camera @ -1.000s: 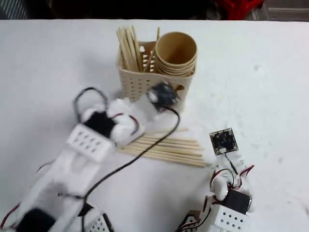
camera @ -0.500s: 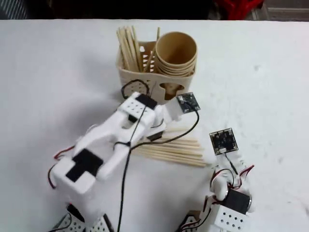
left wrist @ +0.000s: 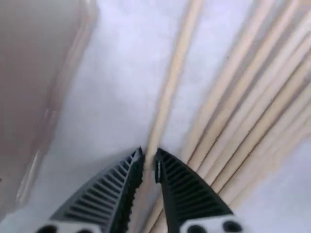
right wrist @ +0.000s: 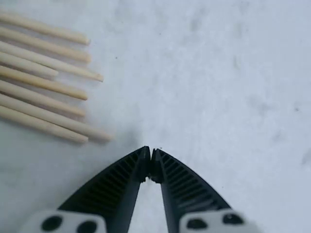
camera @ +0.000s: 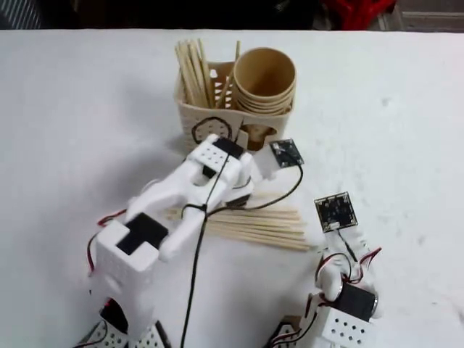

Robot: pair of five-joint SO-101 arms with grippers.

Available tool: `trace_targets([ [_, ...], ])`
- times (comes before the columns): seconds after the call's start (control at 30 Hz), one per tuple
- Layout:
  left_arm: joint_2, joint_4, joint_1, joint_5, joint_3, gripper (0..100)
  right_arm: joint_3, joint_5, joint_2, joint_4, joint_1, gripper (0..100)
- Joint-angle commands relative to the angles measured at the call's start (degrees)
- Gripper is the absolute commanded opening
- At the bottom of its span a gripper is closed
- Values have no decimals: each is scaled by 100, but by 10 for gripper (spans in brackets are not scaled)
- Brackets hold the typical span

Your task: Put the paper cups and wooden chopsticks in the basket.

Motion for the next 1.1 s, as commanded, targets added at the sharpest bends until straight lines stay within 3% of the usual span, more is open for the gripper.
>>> trace_targets([
  [0.0,-48,-9,40,-79,-123,24,35,26,-48,22,31,15],
  [0.27,-1015,536,48,97,-114,22,35,26,-48,22,31,15],
  [0.7,-4541,1776,57,158,-132,22,35,26,-48,22,31,15],
  [0.83,-5719,1468,31,334,-202,22,35,26,-48,22,31,15],
  [1.07,-6316,-580,-4,1459,-149,22,35,26,-48,22,31,15],
])
